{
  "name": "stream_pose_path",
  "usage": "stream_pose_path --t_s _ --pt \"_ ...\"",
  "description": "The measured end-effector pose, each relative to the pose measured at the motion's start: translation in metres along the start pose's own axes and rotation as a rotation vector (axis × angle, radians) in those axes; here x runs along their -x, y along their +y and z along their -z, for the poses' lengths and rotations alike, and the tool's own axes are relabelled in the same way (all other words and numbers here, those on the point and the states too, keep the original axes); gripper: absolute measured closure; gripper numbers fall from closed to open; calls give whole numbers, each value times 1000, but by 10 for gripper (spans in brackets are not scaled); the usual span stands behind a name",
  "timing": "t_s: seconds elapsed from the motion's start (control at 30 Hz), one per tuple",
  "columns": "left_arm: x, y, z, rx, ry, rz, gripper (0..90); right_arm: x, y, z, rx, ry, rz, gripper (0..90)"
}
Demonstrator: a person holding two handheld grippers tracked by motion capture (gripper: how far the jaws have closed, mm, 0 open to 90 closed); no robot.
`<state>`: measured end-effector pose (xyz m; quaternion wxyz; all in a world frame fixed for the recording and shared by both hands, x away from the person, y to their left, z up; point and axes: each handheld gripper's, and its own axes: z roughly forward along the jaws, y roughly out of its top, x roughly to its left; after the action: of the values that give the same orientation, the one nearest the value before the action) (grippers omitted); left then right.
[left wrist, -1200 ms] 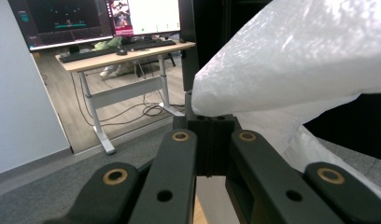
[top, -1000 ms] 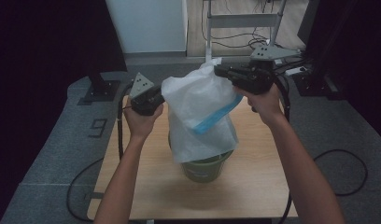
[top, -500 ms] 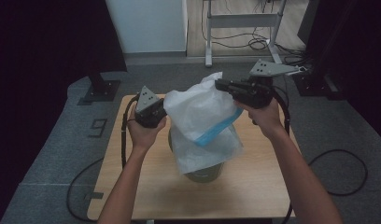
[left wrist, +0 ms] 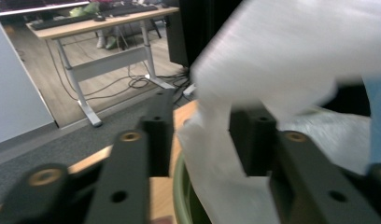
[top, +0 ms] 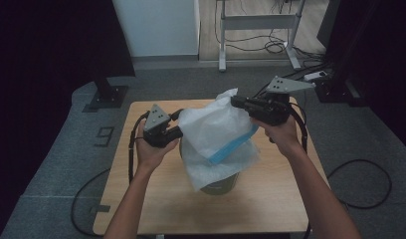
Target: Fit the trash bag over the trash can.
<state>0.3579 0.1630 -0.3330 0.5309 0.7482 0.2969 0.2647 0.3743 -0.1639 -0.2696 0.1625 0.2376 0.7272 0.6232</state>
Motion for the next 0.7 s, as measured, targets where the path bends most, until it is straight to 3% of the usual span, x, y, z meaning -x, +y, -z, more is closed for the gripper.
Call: stream_pose_path --t_s 0.07,0.2,0.47,0.7 --pt "-1 -2 4 -9 -30 10 556 0 -1 1 0 1 -3 883" --pt "0 -9 4 -32 -42 21 584 -2 -6 -1 -15 6 -10 883" --pt "0 -20 -8 -107 -71 22 802 -6 -23 -6 -61 22 -28 882" --pt "2 -29 -19 -141 -54 12 799 -3 -36 -2 -85 22 -66 882"
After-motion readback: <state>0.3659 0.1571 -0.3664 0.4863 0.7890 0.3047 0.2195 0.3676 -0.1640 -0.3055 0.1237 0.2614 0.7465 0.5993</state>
